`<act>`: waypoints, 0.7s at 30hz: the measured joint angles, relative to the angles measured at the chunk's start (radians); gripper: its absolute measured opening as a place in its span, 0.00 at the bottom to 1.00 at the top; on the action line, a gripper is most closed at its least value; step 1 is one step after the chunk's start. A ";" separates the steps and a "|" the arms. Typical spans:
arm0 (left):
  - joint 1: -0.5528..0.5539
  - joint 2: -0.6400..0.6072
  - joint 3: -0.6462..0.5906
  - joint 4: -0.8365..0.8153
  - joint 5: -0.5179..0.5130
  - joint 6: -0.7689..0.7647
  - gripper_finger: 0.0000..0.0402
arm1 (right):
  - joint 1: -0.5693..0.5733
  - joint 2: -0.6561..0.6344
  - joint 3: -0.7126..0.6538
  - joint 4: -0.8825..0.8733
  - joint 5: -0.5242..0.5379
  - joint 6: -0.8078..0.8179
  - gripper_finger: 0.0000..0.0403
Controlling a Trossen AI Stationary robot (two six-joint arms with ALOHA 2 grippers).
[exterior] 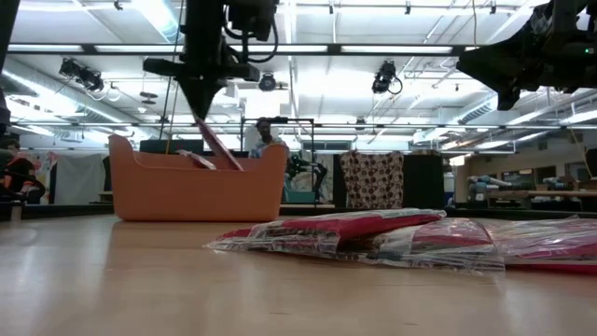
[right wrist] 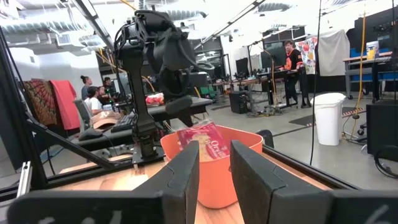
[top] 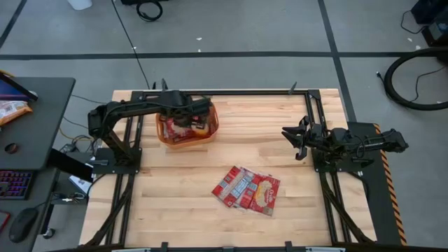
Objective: Sort popcorn bags into baskets
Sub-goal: Put the red popcorn bag into the orange container
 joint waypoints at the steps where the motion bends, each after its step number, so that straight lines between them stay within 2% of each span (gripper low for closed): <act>1: -0.005 0.000 0.000 -0.026 0.000 -0.006 0.01 | 0.000 0.000 0.000 0.000 0.000 0.000 0.24; 5: -0.032 0.000 -0.013 -0.116 -0.042 -0.045 0.02 | 0.000 0.000 0.000 0.000 0.000 0.000 0.24; 12: -0.064 0.000 -0.116 -0.081 -0.067 -0.052 0.03 | 0.000 0.000 0.000 0.000 0.000 0.000 0.24; 18: -0.062 0.000 -0.190 -0.073 -0.023 -0.057 0.12 | 0.000 0.000 0.000 0.000 0.000 0.000 0.24; 21: -0.063 0.000 -0.196 -0.074 -0.023 -0.007 0.18 | 0.000 0.000 0.000 0.000 0.000 0.000 0.24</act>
